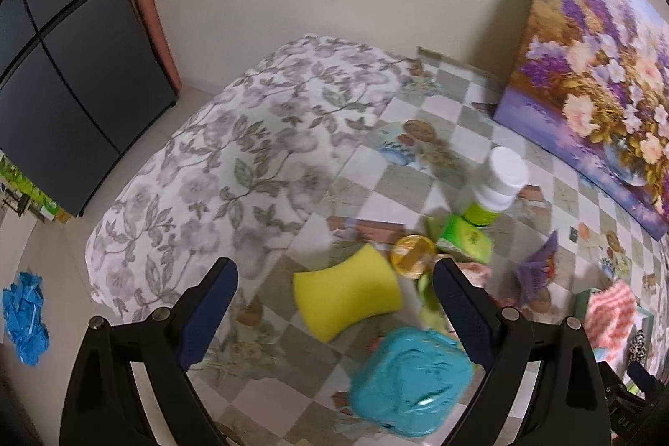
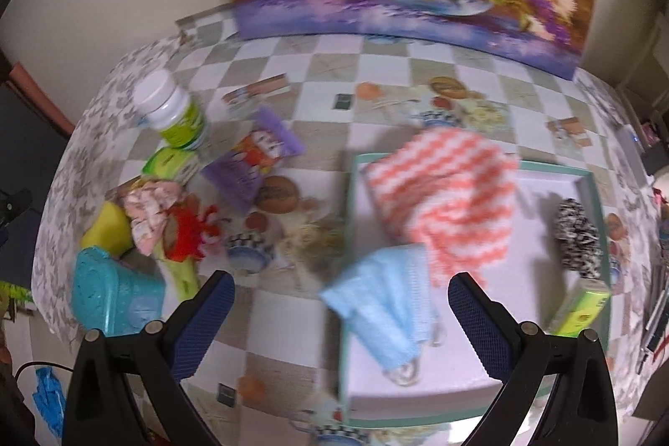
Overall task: Organize soft objects
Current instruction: 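Move both grippers back toward the remaining pile of items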
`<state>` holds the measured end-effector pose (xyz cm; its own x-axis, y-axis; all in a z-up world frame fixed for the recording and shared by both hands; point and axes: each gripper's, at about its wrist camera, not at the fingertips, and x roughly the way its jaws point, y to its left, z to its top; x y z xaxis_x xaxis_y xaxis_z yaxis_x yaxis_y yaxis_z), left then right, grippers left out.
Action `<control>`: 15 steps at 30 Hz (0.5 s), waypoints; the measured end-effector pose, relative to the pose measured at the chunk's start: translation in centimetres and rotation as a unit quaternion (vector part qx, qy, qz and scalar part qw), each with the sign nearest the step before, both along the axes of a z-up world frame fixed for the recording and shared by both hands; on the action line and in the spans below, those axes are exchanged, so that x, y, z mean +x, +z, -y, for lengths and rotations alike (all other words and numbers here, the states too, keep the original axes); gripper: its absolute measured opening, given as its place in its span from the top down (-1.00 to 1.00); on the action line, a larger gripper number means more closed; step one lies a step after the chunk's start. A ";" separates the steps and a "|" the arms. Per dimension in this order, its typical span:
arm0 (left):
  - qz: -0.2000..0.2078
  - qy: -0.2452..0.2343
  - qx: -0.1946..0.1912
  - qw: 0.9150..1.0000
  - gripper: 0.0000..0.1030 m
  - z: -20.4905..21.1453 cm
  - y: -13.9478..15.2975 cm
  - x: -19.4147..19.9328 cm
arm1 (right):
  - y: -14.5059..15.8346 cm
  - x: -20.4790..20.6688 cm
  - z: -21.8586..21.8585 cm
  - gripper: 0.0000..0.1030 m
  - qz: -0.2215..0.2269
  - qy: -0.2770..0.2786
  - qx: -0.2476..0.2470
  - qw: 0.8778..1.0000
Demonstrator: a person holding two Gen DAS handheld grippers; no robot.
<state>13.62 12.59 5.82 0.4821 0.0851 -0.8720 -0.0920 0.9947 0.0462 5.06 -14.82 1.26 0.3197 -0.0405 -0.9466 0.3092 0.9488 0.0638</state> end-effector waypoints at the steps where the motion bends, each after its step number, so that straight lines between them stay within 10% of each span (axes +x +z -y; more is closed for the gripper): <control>1: -0.003 0.003 0.001 1.000 -0.84 -0.3 -0.3 0.1 | -0.2 0.2 -0.5 -1.00 -0.001 0.002 0.003 1.000; 15: -0.102 0.003 -0.009 0.995 -0.84 -1.9 -7.8 2.8 | -4.2 2.9 -5.0 -1.00 -0.040 0.045 0.013 0.998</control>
<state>16.45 14.48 -1.97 0.2947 0.0711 -0.9529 -0.0890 0.9949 0.0467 8.01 -9.79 -2.90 0.2444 0.0099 -0.9696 0.2283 0.9712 0.0675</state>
